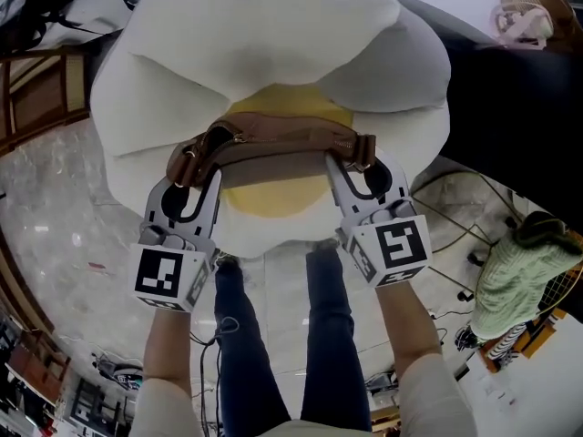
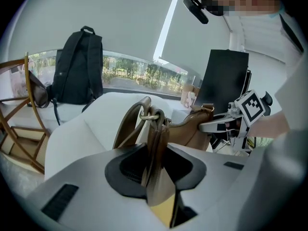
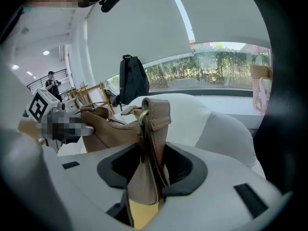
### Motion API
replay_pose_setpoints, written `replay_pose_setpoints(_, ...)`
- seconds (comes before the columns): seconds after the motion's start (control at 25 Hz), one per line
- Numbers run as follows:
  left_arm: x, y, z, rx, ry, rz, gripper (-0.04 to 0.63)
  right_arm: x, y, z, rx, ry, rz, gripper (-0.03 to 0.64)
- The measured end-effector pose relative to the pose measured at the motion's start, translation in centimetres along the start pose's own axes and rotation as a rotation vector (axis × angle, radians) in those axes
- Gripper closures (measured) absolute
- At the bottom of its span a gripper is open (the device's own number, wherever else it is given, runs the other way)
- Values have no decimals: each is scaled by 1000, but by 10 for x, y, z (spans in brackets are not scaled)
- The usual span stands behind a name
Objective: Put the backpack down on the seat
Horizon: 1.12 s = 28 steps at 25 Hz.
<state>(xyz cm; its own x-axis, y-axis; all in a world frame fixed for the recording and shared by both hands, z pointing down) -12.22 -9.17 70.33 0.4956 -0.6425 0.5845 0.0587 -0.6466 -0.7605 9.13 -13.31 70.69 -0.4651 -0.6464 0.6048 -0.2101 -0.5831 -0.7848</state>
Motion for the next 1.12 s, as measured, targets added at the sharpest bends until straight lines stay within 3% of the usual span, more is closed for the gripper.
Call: replay_pose_setpoints(1.12, 76, -75, -25, -29, 46, -104, 485, 72, -81, 30, -23, 23, -98, 442)
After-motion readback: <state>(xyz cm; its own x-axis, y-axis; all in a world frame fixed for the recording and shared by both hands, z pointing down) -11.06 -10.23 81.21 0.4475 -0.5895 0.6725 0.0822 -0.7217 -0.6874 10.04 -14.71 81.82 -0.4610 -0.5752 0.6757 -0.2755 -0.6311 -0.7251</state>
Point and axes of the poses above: the fingertips, and each gripper's own axes: x forward along the fingers, z to its right, y out of its top, the point moved 4 cm from there along -x, backward along the fingers, and after that the axes turned 4 degrees about -y, right-handed, at the moved point
